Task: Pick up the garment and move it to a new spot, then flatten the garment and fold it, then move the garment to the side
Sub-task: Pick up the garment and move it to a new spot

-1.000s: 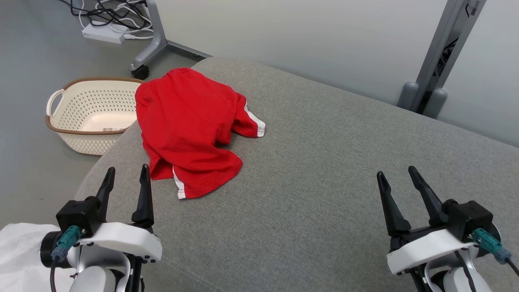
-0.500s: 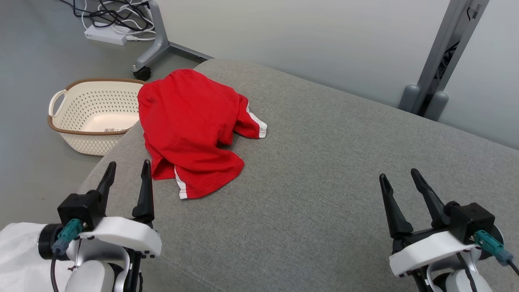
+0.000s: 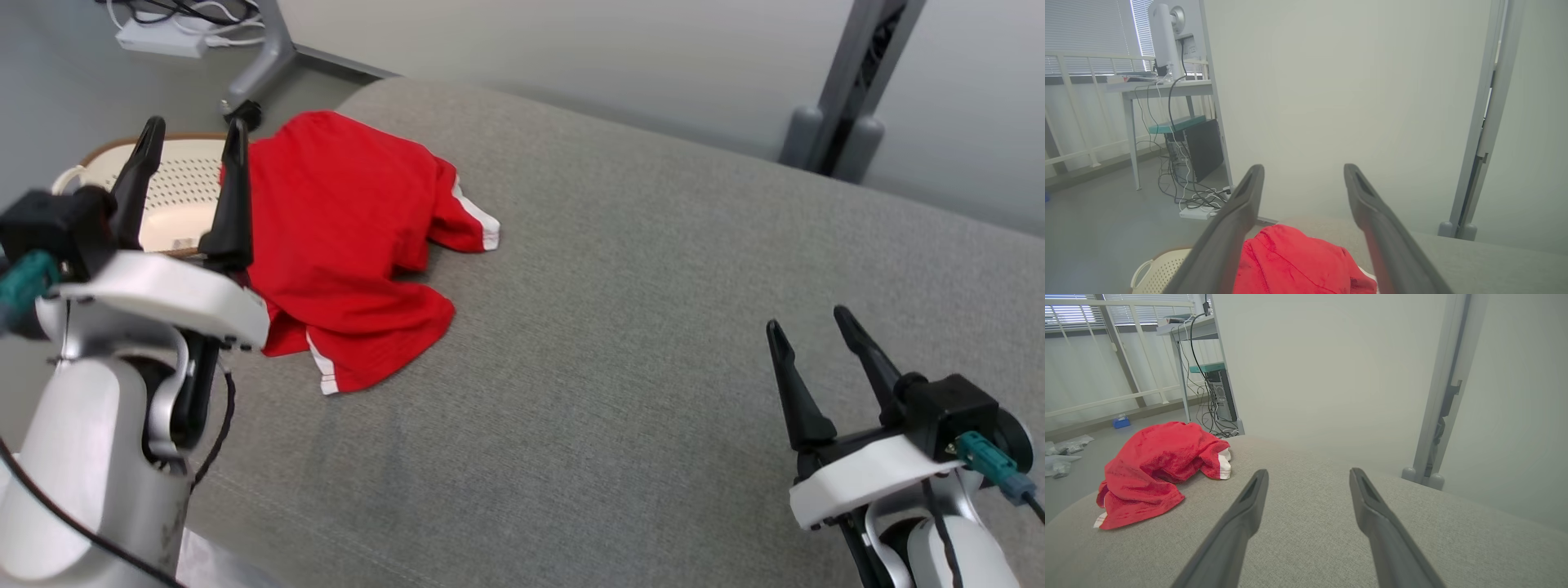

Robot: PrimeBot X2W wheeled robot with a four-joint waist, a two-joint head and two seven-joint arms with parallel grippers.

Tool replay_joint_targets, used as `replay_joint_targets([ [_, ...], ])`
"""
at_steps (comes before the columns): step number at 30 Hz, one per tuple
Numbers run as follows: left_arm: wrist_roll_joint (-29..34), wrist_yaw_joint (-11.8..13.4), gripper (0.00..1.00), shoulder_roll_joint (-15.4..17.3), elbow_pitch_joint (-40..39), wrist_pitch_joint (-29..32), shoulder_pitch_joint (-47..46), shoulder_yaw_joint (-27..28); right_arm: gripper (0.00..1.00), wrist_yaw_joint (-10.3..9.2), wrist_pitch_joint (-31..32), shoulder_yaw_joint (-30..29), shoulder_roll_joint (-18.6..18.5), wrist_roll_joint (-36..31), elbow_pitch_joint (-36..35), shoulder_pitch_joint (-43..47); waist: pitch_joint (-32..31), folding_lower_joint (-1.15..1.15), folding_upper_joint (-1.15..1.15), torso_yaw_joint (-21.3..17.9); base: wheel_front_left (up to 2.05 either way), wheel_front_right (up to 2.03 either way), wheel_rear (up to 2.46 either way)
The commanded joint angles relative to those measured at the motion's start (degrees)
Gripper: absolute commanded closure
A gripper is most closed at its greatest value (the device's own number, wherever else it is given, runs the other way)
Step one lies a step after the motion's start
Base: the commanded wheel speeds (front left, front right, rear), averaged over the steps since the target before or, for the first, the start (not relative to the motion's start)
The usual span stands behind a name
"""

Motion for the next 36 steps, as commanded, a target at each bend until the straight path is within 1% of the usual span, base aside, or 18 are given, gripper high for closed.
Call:
replay_joint_targets([
  [1, -1.36, -0.97, 0.0, 0.39, 2.74, 2.21, -2.86, -0.01, 0.0, 0.13, 0.95, 0.06, -0.49, -0.93, -1.08, -1.48, 3.53, 0.0, 0.0, -2.66, 0.0, 0.0, 0.0],
  [3, -1.75, -1.43, 0.0, 0.46, 4.24, 3.19, -4.02, -0.24, 0.0, 0.13, 1.28, 0.03, -0.51, -1.12, -1.47, -1.83, 4.4, 0.0, 0.0, -3.26, 0.0, 0.0, 0.0],
  [5, -2.8, -2.32, 0.0, 0.32, 8.38, 5.52, -5.83, -0.96, 0.0, 0.13, 1.71, -0.05, -0.49, -1.72, -2.22, -2.55, 6.15, 0.0, 0.0, -4.38, 0.0, 0.0, 0.0],
  [10, -5.32, -4.19, 0.0, -1.03, 19.73, 7.98, -8.79, -1.56, 0.0, 0.13, 2.54, -0.01, -0.5, -2.67, -3.33, -3.93, 9.83, 0.0, 0.0, -6.52, 0.0, 0.0, 0.0],
  [20, -8.94, -7.04, 0.0, -3.27, 42.45, 6.11, -12.24, -1.03, 0.0, 0.13, 3.14, 0.74, -0.49, -3.53, -3.98, -5.92, 13.64, 0.0, 0.0, -8.61, 0.0, 0.0, 0.0],
  [27, -10.48, -8.26, 0.0, -4.19, 54.96, 4.52, -14.72, -0.46, 0.0, 0.13, 3.23, 1.56, -0.5, -3.92, -3.69, -7.5, 14.26, 0.0, 0.0, -9.92, 0.0, 0.0, 0.0],
  [28, -10.75, -8.56, 0.27, -4.33, 56.53, 4.4, -14.87, -0.47, 0.0, 0.13, 3.19, 1.5, -0.49, -3.93, -3.66, -7.59, 14.16, 0.0, 0.0, -10.06, 0.0, 0.0, 0.0],
  [29, -10.92, -8.8, 0.6, -4.35, 57.73, 3.87, -15.0, -0.44, 0.0, 0.13, 3.09, 1.36, -0.48, -3.98, -3.58, -7.56, 13.95, 0.0, 0.0, -10.17, 0.0, 0.0, 0.0],
  [30, -10.85, -8.99, 1.0, -4.26, 58.74, 3.28, -15.32, -0.47, 0.0, 0.13, 3.0, 1.25, -0.48, -3.97, -3.56, -7.49, 13.76, 0.0, 0.0, -10.25, 0.0, 0.0, 0.0],
  [32, -10.72, -9.44, 1.0, -3.96, 59.9, 1.08, -16.47, -0.55, 0.0, 0.13, 2.69, 0.74, -0.49, -3.95, -3.6, -7.27, 13.34, 0.0, 0.0, -10.25, 0.0, 0.0, 0.0],
  [36, -10.63, -9.73, 1.0, -2.71, 60.16, -5.67, -18.25, 0.11, 0.0, 0.13, 2.06, 0.07, -0.47, -3.26, -3.29, -6.26, 11.57, 0.0, 0.0, -9.97, 0.0, 0.0, 0.0],
])
